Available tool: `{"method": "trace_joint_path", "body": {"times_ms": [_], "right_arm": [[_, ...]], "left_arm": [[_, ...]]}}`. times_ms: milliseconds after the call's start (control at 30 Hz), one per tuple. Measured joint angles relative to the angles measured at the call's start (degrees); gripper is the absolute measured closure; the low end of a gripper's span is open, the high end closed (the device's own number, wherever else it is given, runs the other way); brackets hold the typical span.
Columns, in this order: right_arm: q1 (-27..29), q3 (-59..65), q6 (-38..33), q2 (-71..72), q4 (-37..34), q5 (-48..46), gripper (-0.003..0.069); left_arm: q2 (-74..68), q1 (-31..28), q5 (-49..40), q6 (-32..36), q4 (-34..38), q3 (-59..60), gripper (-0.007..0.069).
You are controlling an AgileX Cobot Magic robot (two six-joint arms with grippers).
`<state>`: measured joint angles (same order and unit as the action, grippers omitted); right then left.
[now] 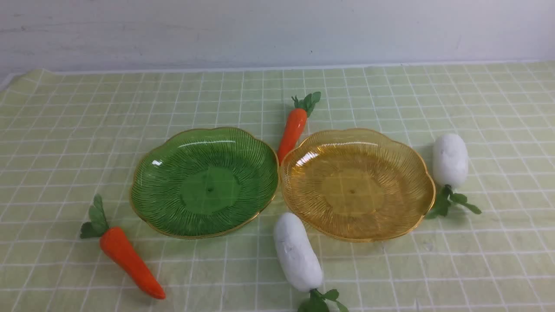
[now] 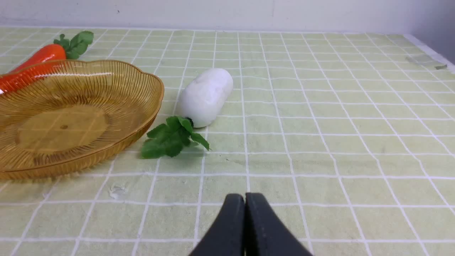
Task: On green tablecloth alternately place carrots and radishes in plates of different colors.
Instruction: 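Pick up the carrot and put it on the nearest plate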
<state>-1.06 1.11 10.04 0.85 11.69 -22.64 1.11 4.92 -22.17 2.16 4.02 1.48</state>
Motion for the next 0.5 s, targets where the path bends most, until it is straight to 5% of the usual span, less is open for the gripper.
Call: {"method": "trace_joint_path", "body": {"times_ms": [233,500], "right_arm": [[0.0,0.0,0.0,0.0,0.0,0.0,0.0673],[0.0,0.0,0.0,0.0,0.0,0.0,0.0673]], "left_arm": [[0.0,0.0,0.46,-0.3,1.43,0.0,0.0633],[0.0,0.0,13.91,-2.94,20.99,0.15,0.0633]]}}
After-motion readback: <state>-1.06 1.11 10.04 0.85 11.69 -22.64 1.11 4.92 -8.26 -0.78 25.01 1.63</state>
